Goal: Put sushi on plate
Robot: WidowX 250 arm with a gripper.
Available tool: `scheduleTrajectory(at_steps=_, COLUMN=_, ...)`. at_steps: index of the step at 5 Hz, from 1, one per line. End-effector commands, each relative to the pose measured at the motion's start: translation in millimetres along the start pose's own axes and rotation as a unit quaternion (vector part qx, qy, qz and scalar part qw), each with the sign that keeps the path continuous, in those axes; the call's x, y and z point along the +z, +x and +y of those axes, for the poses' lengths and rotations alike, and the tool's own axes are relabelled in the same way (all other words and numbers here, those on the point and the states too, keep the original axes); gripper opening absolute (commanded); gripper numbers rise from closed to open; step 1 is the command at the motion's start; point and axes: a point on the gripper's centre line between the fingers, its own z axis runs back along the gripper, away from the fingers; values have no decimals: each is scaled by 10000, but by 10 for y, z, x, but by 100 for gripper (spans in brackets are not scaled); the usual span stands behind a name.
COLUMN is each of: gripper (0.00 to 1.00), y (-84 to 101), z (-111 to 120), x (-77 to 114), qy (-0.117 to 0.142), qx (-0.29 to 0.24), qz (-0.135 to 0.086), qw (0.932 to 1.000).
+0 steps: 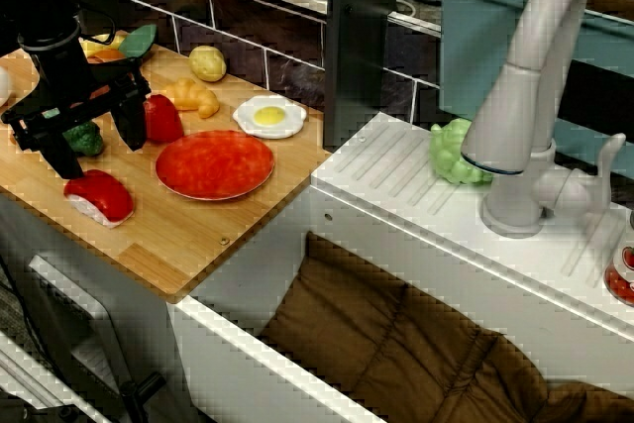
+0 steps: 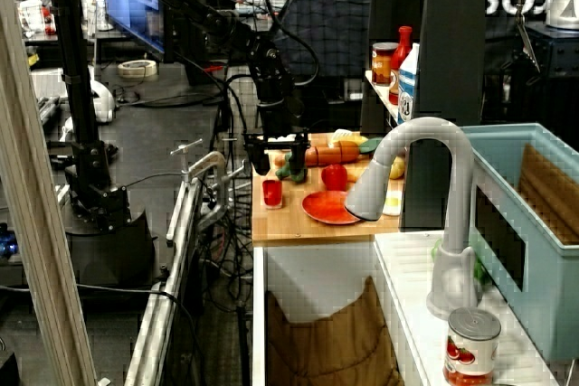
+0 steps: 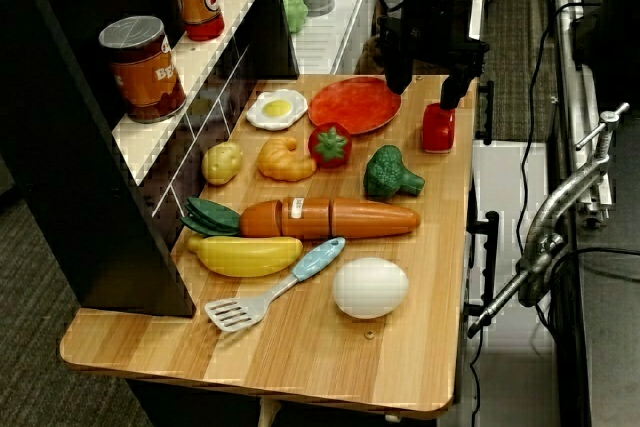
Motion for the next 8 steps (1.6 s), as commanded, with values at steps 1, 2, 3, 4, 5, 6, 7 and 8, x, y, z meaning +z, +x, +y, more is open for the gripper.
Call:
scheduleTrajectory(at_steps=1, gripper=100, y=10, z=88, x=58, qy=-24, qx=-29, qz=-108, qw=9999)
scheduleTrajectory(at_steps=2, gripper=100, y=3, z=150, x=56, qy=3, qx=-65, qz=-96, qw=9999)
scheduleTrajectory(at_steps=3, gripper=100, y=10, z=188, x=29, qy=-12, qx=-39, qz=-129, qw=9999)
scheduleTrajectory(at_steps=4, gripper=100, y=18, z=221, x=0, qy=-53, qx=25, qz=-143, qw=9999)
scheduleTrajectory(at_steps=5, gripper=100, y=32, z=239, x=-33, qy=-107, qx=159, qz=-151, qw=9997)
scheduleTrajectory(at_steps=6, gripper=100, y=42, z=225, x=-39, qy=-125, qx=336, qz=-122, qw=9993)
scheduleTrajectory(at_steps=7, gripper=100, y=86, z=202, x=-38, qy=-162, qx=572, qz=-76, qw=9982)
scheduleTrajectory(at_steps=8, gripper=100, y=104, z=199, x=-49, qy=-168, qx=688, qz=-75, qw=9975)
